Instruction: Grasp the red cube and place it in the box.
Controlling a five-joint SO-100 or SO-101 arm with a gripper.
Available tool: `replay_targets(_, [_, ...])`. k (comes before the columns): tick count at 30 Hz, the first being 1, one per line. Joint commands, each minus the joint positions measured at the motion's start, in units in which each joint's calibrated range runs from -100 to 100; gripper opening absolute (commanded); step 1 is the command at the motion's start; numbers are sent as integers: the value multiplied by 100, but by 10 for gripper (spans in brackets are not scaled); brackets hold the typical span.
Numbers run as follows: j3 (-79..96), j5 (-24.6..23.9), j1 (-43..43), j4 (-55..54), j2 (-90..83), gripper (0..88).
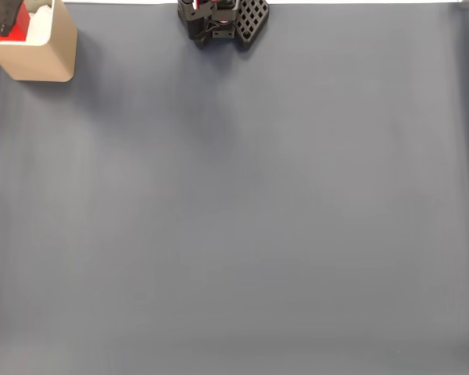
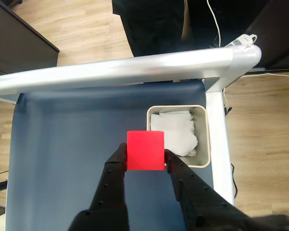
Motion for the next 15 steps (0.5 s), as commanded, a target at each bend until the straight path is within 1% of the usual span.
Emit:
replay_targets(1, [-218, 34, 151, -109, -40, 0])
replay_targets(8, [-99, 83, 400, -109, -127, 0])
replay_targets(15, [375, 171, 620, -232, -396, 0])
